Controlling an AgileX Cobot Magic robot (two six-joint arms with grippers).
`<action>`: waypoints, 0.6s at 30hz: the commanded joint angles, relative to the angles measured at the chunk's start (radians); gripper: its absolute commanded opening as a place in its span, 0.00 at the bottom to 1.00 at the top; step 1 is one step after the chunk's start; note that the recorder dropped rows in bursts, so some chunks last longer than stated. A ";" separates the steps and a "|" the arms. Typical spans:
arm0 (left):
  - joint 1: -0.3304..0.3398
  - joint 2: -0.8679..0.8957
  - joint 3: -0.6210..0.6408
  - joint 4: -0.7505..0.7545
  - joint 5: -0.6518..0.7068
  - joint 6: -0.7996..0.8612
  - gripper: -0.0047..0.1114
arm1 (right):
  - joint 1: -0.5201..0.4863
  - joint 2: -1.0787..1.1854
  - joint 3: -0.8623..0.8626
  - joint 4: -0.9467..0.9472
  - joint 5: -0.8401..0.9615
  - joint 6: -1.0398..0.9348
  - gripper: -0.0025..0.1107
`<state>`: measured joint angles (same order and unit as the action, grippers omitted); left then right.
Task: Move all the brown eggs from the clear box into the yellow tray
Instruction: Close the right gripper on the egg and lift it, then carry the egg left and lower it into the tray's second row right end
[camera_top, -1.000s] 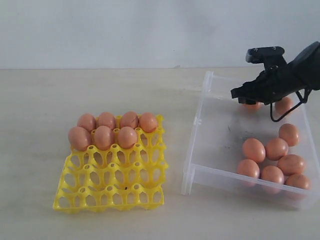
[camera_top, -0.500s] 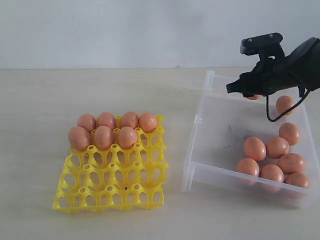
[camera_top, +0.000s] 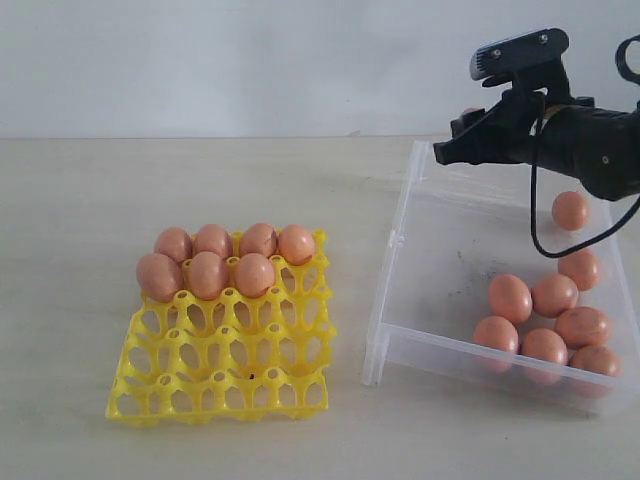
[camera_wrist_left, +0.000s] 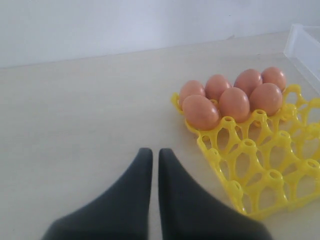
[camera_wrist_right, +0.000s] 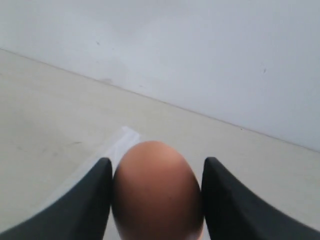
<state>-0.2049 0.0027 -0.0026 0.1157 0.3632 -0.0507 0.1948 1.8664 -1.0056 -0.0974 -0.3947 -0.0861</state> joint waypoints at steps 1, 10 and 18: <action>-0.005 -0.003 0.003 0.002 -0.003 -0.008 0.08 | 0.005 -0.019 0.032 -0.050 -0.060 0.064 0.02; -0.005 -0.003 0.003 0.002 -0.003 -0.008 0.08 | 0.036 -0.015 0.194 -0.235 -0.667 0.329 0.02; -0.005 -0.003 0.003 0.002 -0.003 -0.008 0.08 | 0.036 0.011 0.236 -0.482 -0.826 0.500 0.02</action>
<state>-0.2049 0.0027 -0.0026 0.1157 0.3632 -0.0507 0.2310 1.8667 -0.7747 -0.4827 -1.1928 0.3786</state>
